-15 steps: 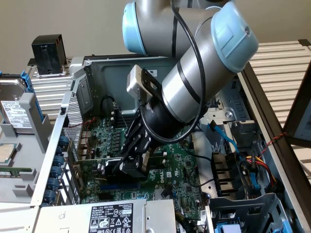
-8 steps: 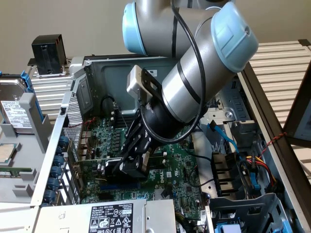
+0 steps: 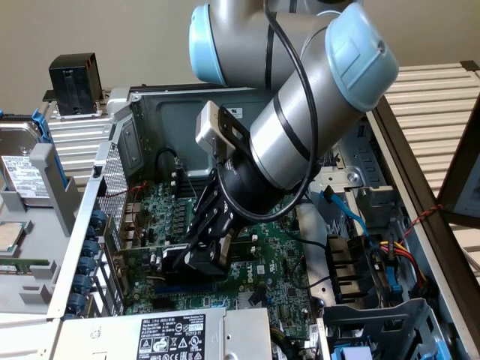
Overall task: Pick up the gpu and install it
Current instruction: 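Insert the gpu into the slot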
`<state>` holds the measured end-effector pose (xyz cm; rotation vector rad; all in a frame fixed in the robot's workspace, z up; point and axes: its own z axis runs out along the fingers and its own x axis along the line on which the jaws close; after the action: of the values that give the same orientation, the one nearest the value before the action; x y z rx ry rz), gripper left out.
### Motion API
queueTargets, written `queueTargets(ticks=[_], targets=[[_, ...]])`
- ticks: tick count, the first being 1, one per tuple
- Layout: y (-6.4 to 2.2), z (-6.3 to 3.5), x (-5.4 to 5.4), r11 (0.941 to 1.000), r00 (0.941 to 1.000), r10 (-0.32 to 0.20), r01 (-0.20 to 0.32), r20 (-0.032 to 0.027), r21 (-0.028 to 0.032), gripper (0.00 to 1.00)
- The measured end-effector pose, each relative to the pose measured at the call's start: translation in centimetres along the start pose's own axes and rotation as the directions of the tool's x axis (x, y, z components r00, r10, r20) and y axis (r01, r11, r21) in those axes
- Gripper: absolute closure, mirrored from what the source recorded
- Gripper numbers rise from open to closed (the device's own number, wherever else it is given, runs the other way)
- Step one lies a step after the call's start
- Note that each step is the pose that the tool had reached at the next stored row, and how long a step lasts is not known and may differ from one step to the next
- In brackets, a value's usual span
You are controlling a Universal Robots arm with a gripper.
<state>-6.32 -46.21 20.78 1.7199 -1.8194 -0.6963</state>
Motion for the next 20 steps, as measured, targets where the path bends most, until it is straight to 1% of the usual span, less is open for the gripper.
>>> queueTargets(ticks=[9,17,20], targets=[[-0.02,0.02,-0.01,1.0,1.0,0.001,-0.001,0.0015,0.0,0.73],[-0.02,0.02,-0.02,1.0,1.0,0.007,-0.007,0.0062,-0.0003,0.73],[-0.01,0.01,-0.02,1.0,1.0,0.007,-0.007,0.0062,-0.0012,0.73]])
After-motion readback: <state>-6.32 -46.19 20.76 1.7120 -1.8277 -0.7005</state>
